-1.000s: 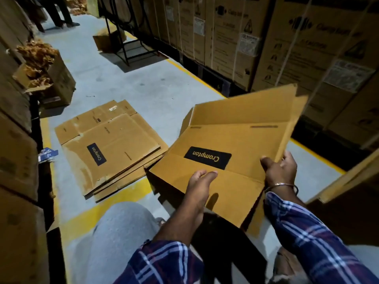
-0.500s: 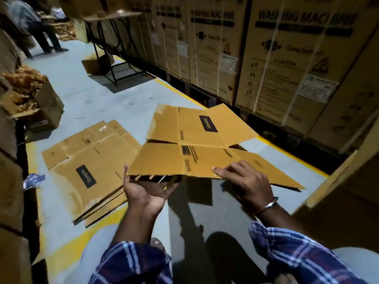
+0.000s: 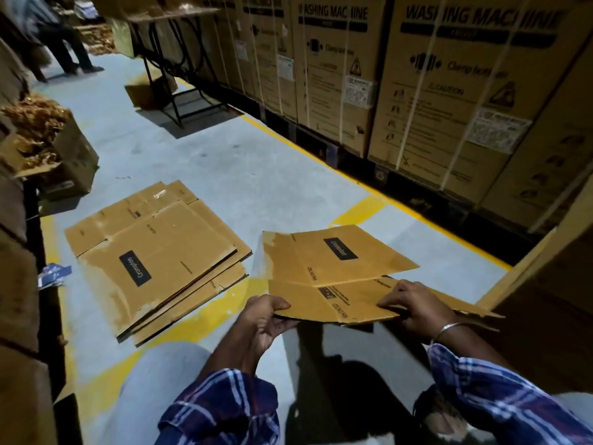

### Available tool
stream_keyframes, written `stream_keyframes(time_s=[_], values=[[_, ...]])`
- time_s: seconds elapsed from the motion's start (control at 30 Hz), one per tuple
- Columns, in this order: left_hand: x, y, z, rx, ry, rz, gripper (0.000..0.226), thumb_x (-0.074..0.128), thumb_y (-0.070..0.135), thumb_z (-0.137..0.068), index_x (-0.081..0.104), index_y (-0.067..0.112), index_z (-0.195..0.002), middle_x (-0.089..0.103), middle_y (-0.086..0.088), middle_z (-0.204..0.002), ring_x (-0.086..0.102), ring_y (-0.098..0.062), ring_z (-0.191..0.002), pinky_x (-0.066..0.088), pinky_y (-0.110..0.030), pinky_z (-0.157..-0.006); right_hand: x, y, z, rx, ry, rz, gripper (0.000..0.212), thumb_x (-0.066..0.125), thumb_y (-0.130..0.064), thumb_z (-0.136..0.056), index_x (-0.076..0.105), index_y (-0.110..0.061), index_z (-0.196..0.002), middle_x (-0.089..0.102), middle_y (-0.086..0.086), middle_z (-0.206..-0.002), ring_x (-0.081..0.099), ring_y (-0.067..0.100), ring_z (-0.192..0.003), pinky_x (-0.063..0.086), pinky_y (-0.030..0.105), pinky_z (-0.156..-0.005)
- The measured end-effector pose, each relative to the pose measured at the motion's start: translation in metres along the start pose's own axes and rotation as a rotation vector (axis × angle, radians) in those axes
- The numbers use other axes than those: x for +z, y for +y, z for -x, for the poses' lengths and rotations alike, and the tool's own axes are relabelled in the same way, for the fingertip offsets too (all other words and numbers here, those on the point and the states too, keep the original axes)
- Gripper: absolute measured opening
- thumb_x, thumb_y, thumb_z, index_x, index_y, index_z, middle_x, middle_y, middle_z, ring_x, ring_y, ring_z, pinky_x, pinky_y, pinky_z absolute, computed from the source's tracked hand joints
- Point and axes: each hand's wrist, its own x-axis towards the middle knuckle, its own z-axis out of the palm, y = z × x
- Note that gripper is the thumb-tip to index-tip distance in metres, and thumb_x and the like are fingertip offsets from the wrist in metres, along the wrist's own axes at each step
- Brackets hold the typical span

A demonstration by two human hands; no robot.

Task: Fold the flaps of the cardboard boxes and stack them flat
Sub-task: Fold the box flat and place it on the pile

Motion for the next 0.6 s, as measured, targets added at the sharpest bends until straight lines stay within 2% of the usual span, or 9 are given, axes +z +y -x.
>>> stream_keyframes(time_s=[0.07,0.13,0.23,0.3,0.37,0.43,0.5,0.53,0.6], values=[[0.002,0.001,-0.001,0.033,0.019,0.074,0.013,0.048,-0.015,-0.094,0.055,-0.008,-0.103,0.067,-0.023,-0.099,0.068,-0.04,-0.083,0.061,-0.038,-0.051,-0.002,-0.005,0.009,0.121,0.103,-0.176,0.042,0.069,0.001,-0.08,0.077,-0.038,-0.094,0.056,-0.008,-0.098,0.054,0.02,-0.102,0.042,0.03,-0.083],[0.003,0.006,-0.002,0.051,0.044,0.153,0.011,0.048,-0.015,-0.094,0.054,-0.006,-0.098,0.064,-0.023,-0.101,0.066,-0.04,-0.083,0.062,-0.038,-0.052,-0.009,-0.014,0.024,0.286,0.221,-0.546,0.034,0.071,0.004,-0.081,0.077,-0.029,-0.073,0.065,-0.005,-0.081,0.061,0.018,-0.08,0.048,0.03,-0.071],[0.004,0.01,-0.004,0.079,0.075,0.211,0.012,0.049,-0.014,-0.094,0.055,-0.005,-0.098,0.064,-0.024,-0.103,0.065,-0.039,-0.086,0.063,-0.038,-0.055,-0.014,-0.029,0.048,0.64,0.185,-1.059,0.015,0.075,-0.017,-0.09,0.075,-0.009,-0.078,0.066,0.002,-0.063,0.061,0.019,-0.059,0.042,0.021,-0.052],[0.005,0.01,-0.007,0.089,0.082,0.218,0.013,0.05,-0.014,-0.094,0.056,-0.004,-0.1,0.065,-0.024,-0.105,0.067,-0.038,-0.085,0.063,-0.037,-0.056,-0.011,-0.035,0.055,0.901,0.054,-1.409,0.053,0.072,-0.052,-0.088,0.071,0.001,-0.096,0.074,0.012,-0.08,0.071,0.027,-0.072,0.053,0.024,-0.05],[0.008,0.01,-0.008,0.093,0.073,0.213,0.014,0.051,-0.014,-0.094,0.057,-0.004,-0.102,0.066,-0.024,-0.107,0.068,-0.037,-0.085,0.063,-0.036,-0.056,-0.001,-0.038,0.054,0.991,-0.009,-1.772,0.084,0.071,-0.068,-0.08,0.054,0.008,-0.113,0.073,0.027,-0.104,0.074,0.039,-0.095,0.064,0.041,-0.064],[0.009,0.013,-0.007,0.097,0.052,0.228,0.018,0.051,-0.014,-0.093,0.057,-0.007,-0.108,0.066,-0.026,-0.112,0.069,-0.038,-0.085,0.062,-0.036,-0.054,0.013,-0.04,0.044,1.034,0.128,-2.052,0.081,0.077,-0.058,-0.081,0.04,-0.002,-0.127,0.06,0.036,-0.127,0.068,0.051,-0.105,0.06,0.055,-0.085],[0.007,0.018,-0.004,0.102,0.038,0.261,0.025,0.053,-0.014,-0.092,0.056,-0.008,-0.117,0.065,-0.028,-0.119,0.068,-0.041,-0.09,0.062,-0.037,-0.055,0.026,-0.04,0.03,1.079,0.338,-2.192,0.072,0.077,-0.036,-0.088,0.038,-0.004,-0.139,0.046,0.037,-0.139,0.066,0.053,-0.101,0.058,0.056,-0.09],[0.006,0.022,-0.001,0.105,0.035,0.255,0.027,0.054,-0.014,-0.092,0.055,-0.008,-0.119,0.064,-0.028,-0.121,0.068,-0.042,-0.094,0.063,-0.037,-0.057,0.029,-0.041,0.022,1.06,0.43,-2.25,0.063,0.074,-0.025,-0.092,0.039,-0.005,-0.14,0.051,0.036,-0.134,0.069,0.05,-0.093,0.06,0.053,-0.085],[0.0,0.036,0.009,0.116,0.032,0.234,0.021,0.054,-0.014,-0.093,0.056,-0.007,-0.112,0.064,-0.028,-0.119,0.069,-0.041,-0.096,0.063,-0.037,-0.058,0.025,-0.046,0.007,0.932,0.535,-2.299,0.036,0.063,-0.008,-0.095,0.048,-0.005,-0.128,0.072,0.026,-0.096,0.074,0.038,-0.072,0.062,0.044,-0.058]])
